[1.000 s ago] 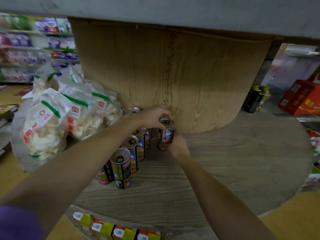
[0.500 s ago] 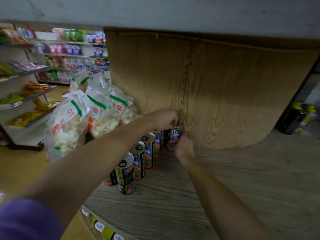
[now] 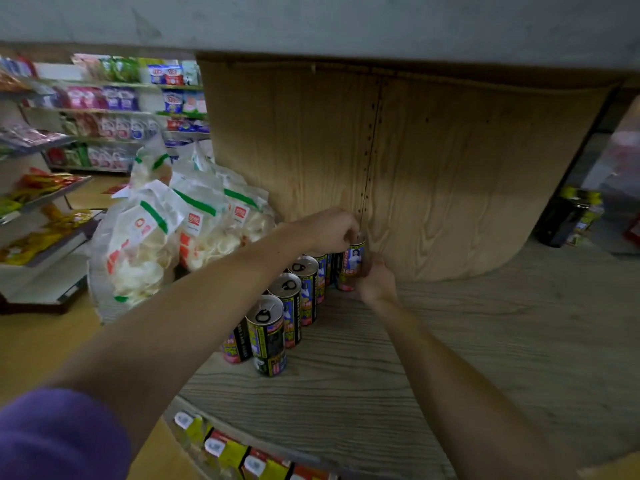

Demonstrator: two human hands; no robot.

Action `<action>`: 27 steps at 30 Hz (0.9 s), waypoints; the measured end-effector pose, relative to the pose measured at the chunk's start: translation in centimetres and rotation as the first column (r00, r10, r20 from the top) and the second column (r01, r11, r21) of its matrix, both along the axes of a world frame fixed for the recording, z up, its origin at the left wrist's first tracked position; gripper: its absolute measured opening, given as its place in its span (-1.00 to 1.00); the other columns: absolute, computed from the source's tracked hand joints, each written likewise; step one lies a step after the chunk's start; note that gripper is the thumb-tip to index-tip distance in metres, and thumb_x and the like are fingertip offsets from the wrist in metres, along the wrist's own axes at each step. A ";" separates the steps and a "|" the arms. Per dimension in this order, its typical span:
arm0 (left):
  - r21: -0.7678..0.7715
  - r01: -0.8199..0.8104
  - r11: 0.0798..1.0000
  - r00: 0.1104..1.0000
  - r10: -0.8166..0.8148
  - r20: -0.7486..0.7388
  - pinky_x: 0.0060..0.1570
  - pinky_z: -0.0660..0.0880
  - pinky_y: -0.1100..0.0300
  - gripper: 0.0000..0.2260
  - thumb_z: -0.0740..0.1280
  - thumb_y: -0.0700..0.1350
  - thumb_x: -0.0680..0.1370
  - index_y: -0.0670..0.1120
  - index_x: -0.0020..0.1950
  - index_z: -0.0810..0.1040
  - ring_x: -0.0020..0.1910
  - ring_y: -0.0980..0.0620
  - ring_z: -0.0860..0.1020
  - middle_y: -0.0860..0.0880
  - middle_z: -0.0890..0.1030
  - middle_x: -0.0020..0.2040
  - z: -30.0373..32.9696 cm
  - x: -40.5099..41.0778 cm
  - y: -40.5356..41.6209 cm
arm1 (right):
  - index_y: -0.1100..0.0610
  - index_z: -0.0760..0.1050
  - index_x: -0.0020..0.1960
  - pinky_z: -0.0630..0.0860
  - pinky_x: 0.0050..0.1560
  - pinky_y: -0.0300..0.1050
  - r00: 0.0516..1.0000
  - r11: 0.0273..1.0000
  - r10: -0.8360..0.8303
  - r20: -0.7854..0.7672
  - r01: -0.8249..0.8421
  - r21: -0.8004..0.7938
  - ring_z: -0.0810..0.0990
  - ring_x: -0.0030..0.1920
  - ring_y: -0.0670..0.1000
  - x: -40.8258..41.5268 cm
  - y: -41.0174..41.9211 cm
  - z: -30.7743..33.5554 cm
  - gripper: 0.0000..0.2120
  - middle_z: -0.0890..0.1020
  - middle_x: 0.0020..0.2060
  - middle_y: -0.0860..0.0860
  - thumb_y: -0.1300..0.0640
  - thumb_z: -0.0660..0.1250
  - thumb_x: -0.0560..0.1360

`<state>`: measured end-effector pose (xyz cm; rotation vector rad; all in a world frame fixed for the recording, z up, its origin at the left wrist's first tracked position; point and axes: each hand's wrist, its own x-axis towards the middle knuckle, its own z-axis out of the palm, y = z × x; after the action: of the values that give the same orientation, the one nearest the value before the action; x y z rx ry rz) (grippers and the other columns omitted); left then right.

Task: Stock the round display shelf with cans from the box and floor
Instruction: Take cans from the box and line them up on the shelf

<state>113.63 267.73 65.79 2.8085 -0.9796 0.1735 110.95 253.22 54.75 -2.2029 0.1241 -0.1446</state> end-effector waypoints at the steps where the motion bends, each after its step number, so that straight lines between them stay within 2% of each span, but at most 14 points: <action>1: -0.001 0.021 1.000 1.000 -0.021 0.000 -0.15 0.41 0.15 -0.85 0.29 -0.30 0.47 -0.19 -0.06 0.64 -0.15 0.03 0.51 0.05 0.55 -0.20 0.2 -0.3 -0.1 | 0.20 0.47 0.15 0.44 -0.11 -0.16 1.000 1.000 -0.002 -0.003 0.002 -0.001 0.58 0.02 0.07 -0.6 0.0 0.1 -0.48 0.63 -0.03 0.08 0.10 0.60 0.29; 2: 0.001 0.051 0.999 0.999 -0.051 -0.001 -0.16 0.39 0.17 -0.86 0.29 -0.29 0.47 -0.17 -0.08 0.64 -0.16 0.03 0.51 0.10 0.50 -0.25 0.4 -0.6 -0.2 | 0.21 0.50 0.11 0.38 -0.15 -0.20 1.000 1.000 -0.009 -0.009 0.008 -0.010 0.57 -0.01 0.03 -1.2 -0.1 0.3 -0.58 0.63 -0.08 0.06 0.12 0.56 0.34; 4: 0.003 0.110 0.994 0.994 -0.110 -0.022 -0.15 0.42 0.18 -0.84 0.30 -0.27 0.47 -0.15 -0.05 0.65 -0.15 0.04 0.54 0.09 0.53 -0.23 0.6 -1.4 -0.7 | 0.21 0.50 0.04 0.36 -0.15 -0.18 0.998 0.998 -0.055 -0.005 0.055 -0.032 0.60 0.01 0.07 -2.5 -0.2 0.3 -0.71 0.64 -0.09 0.12 0.15 0.50 0.39; 7: 0.003 0.193 0.981 0.978 -0.192 -0.088 -0.15 0.35 0.27 -0.83 0.31 -0.24 0.51 -0.16 0.03 0.66 -0.14 0.11 0.51 0.05 0.58 -0.16 0.4 -2.8 -1.8 | 0.20 0.50 0.01 0.40 -0.10 -0.14 0.987 0.983 -0.163 0.015 0.164 -0.084 0.61 0.03 0.16 -5.0 -1.1 0.3 -0.74 0.65 -0.07 0.17 0.14 0.48 0.40; 11: -0.031 0.297 0.954 0.937 -0.297 -0.182 -0.04 0.48 0.18 -0.84 0.32 -0.22 0.50 -0.13 0.01 0.66 -0.06 0.03 0.59 -0.02 0.67 -0.06 -1.3 -5.0 -4.2 | 0.21 0.55 0.04 0.46 -0.01 -0.15 0.951 0.948 -0.310 -0.010 0.308 -0.076 0.61 0.06 0.14 -10.0 -3.6 0.3 -0.75 0.67 -0.03 0.15 0.19 0.48 0.40; 16: -0.123 0.454 0.882 0.836 -0.470 -0.282 -0.05 0.55 0.00 -0.92 0.35 -0.27 0.46 -0.15 -0.13 0.62 -0.16 -0.08 0.59 -0.15 0.67 -0.14 -4.1 -8.9 -9.8 | 0.18 0.59 0.01 0.45 -0.04 -0.13 0.864 0.859 -0.503 -0.006 0.499 -0.110 0.62 0.05 0.15 -18.2 -7.0 -0.2 -0.83 0.69 -0.04 0.15 0.16 0.43 0.44; 20: -0.210 0.511 0.833 0.766 -0.553 -0.327 0.00 0.56 0.02 -0.89 0.38 -0.22 0.48 -0.16 -0.02 0.66 -0.07 -0.08 0.62 -0.12 0.68 -0.07 -5.0 -14.2 -14.1 | 0.07 0.52 -0.14 0.48 -0.11 -0.07 0.804 0.796 -0.594 -0.011 0.587 -0.148 0.63 -0.02 0.19 -25.0 -10.0 -0.4 -0.95 0.68 -0.12 0.18 0.13 0.39 0.45; 23: -0.236 0.559 0.795 0.714 -0.606 -0.350 -0.02 0.57 0.03 -0.89 0.38 -0.24 0.46 -0.15 -0.05 0.67 -0.09 -0.08 0.63 -0.11 0.68 -0.10 -5.9 -18.5 -17.4 | 0.07 0.45 -0.14 0.34 -0.21 -0.15 0.774 0.767 -0.629 -0.064 0.607 -0.208 0.61 -0.04 0.17 -29.8 -12.3 -0.7 -0.90 0.67 -0.12 0.16 0.15 0.38 0.46; 27: -0.141 0.644 0.751 0.677 -0.647 -0.352 -0.10 0.55 0.10 -0.86 0.36 -0.20 0.46 -0.07 -0.03 0.66 -0.18 0.01 0.57 0.04 0.60 -0.20 -7.2 -24.0 -21.3 | 0.01 0.38 -0.25 0.50 -0.12 -0.02 0.750 0.758 -0.647 -0.139 0.611 -0.231 0.63 -0.08 0.23 -35.1 -15.3 -2.5 -0.80 0.67 -0.15 0.20 0.17 0.37 0.47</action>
<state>89.59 246.45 58.62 2.1583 -1.7575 -0.4463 75.84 237.89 52.21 -2.2564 1.0256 -0.3058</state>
